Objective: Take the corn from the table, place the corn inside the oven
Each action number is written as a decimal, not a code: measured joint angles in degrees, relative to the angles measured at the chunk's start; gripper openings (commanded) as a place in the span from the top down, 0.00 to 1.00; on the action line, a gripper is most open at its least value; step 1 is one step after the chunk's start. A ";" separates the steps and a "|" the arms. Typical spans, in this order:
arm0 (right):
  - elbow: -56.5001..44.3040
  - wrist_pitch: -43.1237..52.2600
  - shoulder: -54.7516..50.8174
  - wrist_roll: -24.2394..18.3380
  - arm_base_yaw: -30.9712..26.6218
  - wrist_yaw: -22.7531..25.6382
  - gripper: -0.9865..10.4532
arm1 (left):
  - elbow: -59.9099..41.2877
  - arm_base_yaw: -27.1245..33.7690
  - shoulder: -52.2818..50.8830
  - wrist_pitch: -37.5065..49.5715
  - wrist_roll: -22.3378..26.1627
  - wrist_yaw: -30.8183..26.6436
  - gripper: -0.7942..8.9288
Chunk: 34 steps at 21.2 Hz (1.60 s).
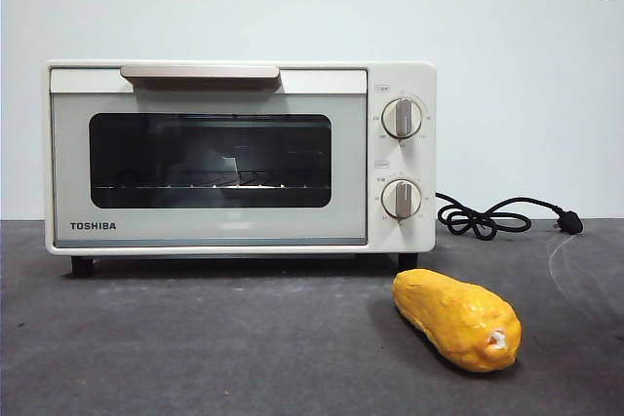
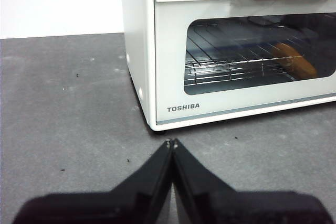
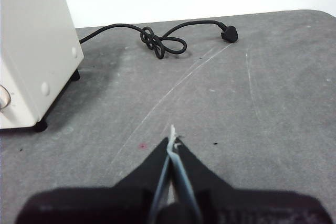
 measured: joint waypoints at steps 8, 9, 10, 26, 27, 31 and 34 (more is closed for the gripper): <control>0.00 0.02 0.00 1.07 0.00 -0.87 0.91 | 0.00 0.00 0.00 0.11 0.00 0.00 0.92; 0.00 0.04 0.00 1.77 0.00 -1.01 0.91 | 0.00 0.00 0.00 0.46 0.00 0.00 0.92; 0.00 0.04 0.00 2.51 0.00 -1.05 0.91 | 0.00 0.00 0.00 0.87 -0.02 0.00 0.92; 0.33 0.42 0.00 21.27 0.00 -10.64 0.92 | 0.90 0.00 0.28 -0.20 -17.38 16.11 0.92; 0.70 0.33 0.09 21.59 0.00 -12.52 0.92 | 1.77 0.00 0.63 -1.11 -17.94 17.70 0.92; 4.46 -1.77 2.27 22.05 0.00 -18.25 0.92 | 6.80 0.00 3.43 -6.03 -18.71 19.58 0.92; 8.37 -3.80 5.46 22.01 0.00 -21.35 0.92 | 10.49 0.00 6.88 -8.00 -18.60 19.80 0.92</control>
